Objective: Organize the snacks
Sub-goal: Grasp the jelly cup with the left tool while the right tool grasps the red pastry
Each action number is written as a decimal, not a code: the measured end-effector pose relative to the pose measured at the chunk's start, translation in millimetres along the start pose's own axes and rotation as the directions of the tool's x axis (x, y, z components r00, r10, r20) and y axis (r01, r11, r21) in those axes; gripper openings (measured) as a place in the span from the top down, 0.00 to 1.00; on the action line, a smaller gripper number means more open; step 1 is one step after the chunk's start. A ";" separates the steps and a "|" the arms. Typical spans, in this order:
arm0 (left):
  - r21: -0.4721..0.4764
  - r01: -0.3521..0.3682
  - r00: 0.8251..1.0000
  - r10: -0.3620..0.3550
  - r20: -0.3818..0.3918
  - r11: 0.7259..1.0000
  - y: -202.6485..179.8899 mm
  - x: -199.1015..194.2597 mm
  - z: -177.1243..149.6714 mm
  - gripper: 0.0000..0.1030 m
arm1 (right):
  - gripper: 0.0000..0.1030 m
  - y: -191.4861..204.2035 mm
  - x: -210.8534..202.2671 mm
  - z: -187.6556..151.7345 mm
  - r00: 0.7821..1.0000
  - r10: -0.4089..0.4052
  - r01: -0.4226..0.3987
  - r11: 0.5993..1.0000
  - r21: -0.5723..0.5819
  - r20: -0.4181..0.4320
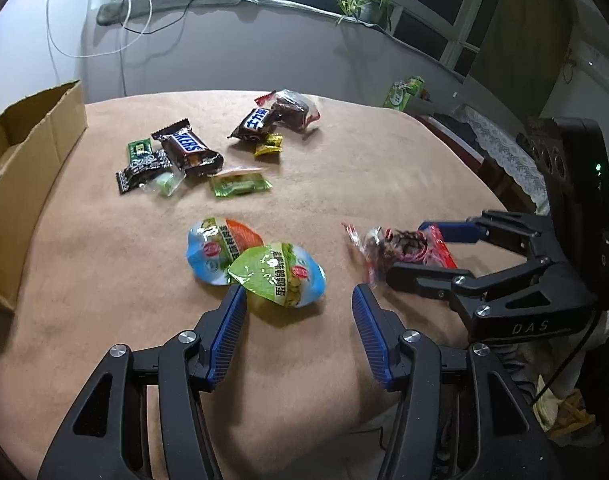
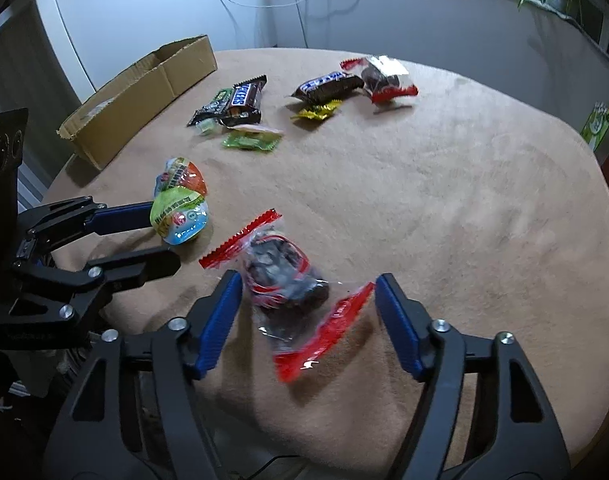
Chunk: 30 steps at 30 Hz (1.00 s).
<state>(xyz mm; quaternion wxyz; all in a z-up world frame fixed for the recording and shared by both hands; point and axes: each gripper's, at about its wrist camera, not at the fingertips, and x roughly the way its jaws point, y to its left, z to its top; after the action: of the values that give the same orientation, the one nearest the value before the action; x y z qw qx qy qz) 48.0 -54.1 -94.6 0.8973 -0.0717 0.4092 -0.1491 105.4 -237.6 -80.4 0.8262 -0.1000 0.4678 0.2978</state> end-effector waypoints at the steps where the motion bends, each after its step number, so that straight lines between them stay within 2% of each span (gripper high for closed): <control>1: 0.004 -0.006 1.000 0.006 0.001 1.000 -0.1 1.4 0.7 0.52 | 0.32 0.2 1.0 -0.5 1.000 0.004 -0.004 1.000 -0.002 0.001; 9: 0.067 -0.056 0.998 0.055 0.012 0.996 -5.9 14.8 7.3 0.53 | 0.33 3.0 6.3 4.3 1.000 0.003 -0.003 1.000 -0.029 0.004; 12: 0.073 -0.065 0.998 0.064 0.016 0.995 -5.0 19.5 8.6 0.53 | 0.44 5.6 7.2 5.8 1.000 0.013 -0.013 0.999 -0.037 0.003; 14: 0.070 -0.070 0.997 0.069 0.018 0.995 -4.3 21.7 8.2 0.59 | 0.49 7.2 7.3 6.1 1.000 0.014 -0.014 0.999 -0.044 0.001; 17: 0.095 -0.082 0.996 0.080 0.026 0.992 -6.7 23.7 7.3 0.63 | 0.51 9.1 6.6 6.1 1.000 0.010 -0.010 0.999 -0.051 0.002; 20: 0.094 -0.076 0.997 0.073 0.030 0.993 -5.1 23.1 7.0 0.69 | 0.51 8.7 6.8 5.9 1.000 0.015 -0.015 0.999 -0.048 0.002; 25: 0.101 -0.069 0.997 0.065 0.036 0.992 -4.2 21.0 5.3 0.69 | 0.52 4.8 6.4 6.4 1.000 0.029 -0.029 0.999 -0.025 0.007; 30: 0.053 -0.033 0.999 0.030 0.045 0.998 1.6 14.5 6.5 0.70 | 0.54 1.9 3.1 6.3 0.999 0.040 -0.040 0.999 -0.001 0.019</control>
<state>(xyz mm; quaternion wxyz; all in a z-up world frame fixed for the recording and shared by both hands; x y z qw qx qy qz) 62.2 -57.3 -101.1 0.9101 -0.0442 0.3860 -0.1442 109.9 -232.0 -79.3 0.8244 -0.0878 0.4617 0.3153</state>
